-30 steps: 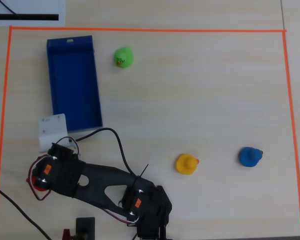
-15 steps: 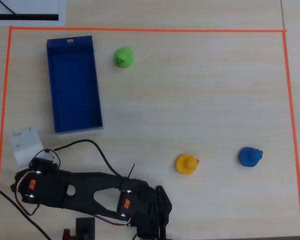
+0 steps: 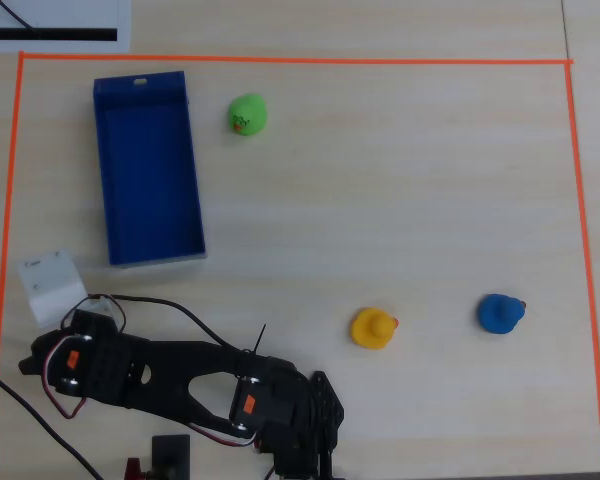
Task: Grasp red duck and put it into box.
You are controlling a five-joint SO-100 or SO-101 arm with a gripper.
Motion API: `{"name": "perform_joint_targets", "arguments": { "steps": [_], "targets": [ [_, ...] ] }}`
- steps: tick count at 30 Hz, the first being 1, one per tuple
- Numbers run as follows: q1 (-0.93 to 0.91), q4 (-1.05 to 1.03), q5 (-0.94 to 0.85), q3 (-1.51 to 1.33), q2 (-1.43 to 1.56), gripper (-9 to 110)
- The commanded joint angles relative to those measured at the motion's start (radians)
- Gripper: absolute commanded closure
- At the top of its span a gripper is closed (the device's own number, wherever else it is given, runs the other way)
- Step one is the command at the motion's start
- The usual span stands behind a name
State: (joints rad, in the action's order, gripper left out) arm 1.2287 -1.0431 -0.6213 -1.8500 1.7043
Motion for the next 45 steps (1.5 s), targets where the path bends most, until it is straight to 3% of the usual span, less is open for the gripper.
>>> {"name": "perform_joint_targets", "arguments": {
  "steps": [1, 45],
  "targets": [
    [-0.002, 0.041, -0.006, -0.017, 0.015, 63],
    [0.051, 0.143, 0.141, -0.101, -0.012, 64]
  ]
}}
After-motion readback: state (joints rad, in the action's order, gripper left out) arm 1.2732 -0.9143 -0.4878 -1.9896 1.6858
